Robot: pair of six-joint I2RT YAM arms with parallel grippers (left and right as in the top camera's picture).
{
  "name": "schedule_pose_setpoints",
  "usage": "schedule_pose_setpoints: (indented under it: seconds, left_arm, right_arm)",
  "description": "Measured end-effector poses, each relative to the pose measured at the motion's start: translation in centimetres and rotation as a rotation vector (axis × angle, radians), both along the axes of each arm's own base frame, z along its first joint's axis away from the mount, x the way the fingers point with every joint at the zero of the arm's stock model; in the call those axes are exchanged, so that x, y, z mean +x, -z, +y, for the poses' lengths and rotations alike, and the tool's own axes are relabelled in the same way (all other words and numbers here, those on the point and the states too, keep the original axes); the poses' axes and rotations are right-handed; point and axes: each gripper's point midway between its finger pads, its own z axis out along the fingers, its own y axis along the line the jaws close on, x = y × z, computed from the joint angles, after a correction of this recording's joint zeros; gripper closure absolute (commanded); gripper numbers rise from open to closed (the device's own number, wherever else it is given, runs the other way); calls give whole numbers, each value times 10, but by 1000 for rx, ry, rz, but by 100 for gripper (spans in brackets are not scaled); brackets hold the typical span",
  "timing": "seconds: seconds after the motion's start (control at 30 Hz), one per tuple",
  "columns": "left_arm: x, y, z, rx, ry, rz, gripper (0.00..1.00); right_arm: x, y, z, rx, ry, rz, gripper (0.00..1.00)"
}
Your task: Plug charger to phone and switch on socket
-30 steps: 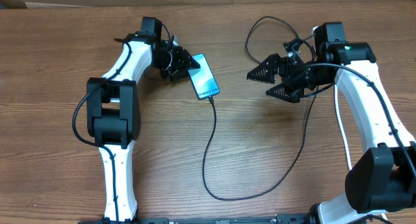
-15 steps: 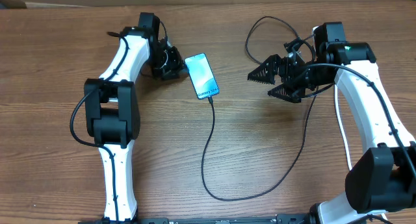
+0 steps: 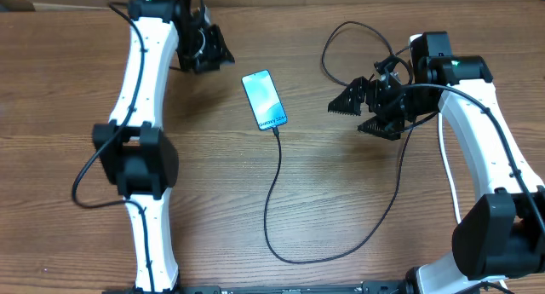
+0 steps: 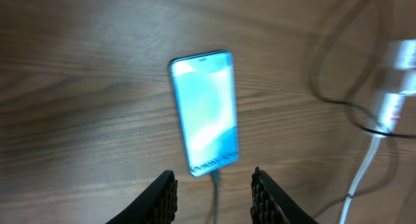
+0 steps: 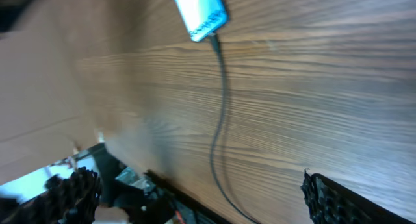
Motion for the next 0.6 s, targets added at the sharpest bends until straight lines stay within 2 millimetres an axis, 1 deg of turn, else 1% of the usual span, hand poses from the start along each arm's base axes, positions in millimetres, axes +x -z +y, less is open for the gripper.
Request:
schedule_pose_setpoints:
  seconds: [0.07,0.1,0.13,0.17,0.2,0.23,0.3,0.37,0.4,0.47,0.53,0.6]
  left_arm:
    - [-5,-37,1,-3,-3,-78,67]
    - [-8,-55,3,2,-6,-118,63]
    - [-15,-82,9,20,-30,-173,47]
    - [-17,-90,10,26,-33,-188,38]
    - [-23,-106,16,50,-50,-224,14]
    - [-30,-122,22,75,-74,-254,2]
    - [-43,-143,37,140,-117,-293,0]
    - [-55,-152,54,217,-163,-298,0]
    - [-60,-154,63,260,-183,-295,0]
    - [-65,-150,78,341,-216,-275,0]
    - [-67,-142,90,407,-236,-243,0]
    - [-70,-132,99,461,-245,-205,0]
  right_arm:
    - [-1,4,-5,-37,4,8,0]
    - [-1,7,-8,-59,6,6,0]
    - [0,9,-11,-80,9,6,0]
    - [0,10,-12,-90,11,6,0]
    - [-1,11,-14,-101,12,7,0]
    - [-1,13,-15,-114,14,8,0]
    - [-1,15,-18,-135,16,12,0]
    - [0,17,-22,-159,20,9,0]
    - [1,18,-24,-176,27,5,0]
    - [4,22,-31,-216,50,7,0]
    - [5,23,-37,-254,69,12,0]
    - [10,18,-43,-291,86,-3,0]
